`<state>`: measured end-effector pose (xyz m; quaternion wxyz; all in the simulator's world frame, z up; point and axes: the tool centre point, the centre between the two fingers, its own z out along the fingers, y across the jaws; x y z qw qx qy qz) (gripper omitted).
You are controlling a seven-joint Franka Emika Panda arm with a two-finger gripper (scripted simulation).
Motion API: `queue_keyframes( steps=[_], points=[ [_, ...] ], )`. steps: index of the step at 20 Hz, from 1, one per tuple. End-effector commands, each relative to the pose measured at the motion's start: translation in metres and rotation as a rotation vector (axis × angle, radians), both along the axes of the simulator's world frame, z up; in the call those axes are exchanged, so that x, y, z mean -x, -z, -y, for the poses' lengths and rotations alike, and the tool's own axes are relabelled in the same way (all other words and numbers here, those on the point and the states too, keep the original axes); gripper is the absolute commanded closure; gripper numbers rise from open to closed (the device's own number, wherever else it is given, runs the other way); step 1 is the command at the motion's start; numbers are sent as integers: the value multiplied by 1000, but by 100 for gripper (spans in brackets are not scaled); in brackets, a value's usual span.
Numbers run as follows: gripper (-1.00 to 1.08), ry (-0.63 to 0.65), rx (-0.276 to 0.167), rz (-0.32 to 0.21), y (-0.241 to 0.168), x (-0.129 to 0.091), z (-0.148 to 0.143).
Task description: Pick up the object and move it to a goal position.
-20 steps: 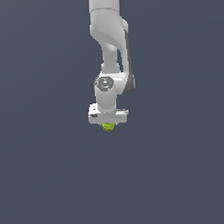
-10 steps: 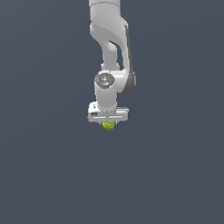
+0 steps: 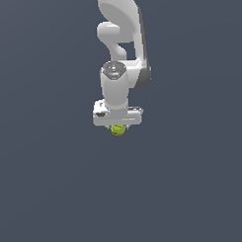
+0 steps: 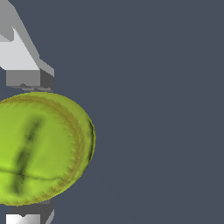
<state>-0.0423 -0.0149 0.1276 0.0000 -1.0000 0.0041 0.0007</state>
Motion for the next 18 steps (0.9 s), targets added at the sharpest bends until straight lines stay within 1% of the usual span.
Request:
queue_keyframes(
  steps=[1, 18],
  points=[
    [108, 0, 0, 2, -26, -5, -2],
    [108, 0, 0, 2, -198, -42, -17]
  ],
)
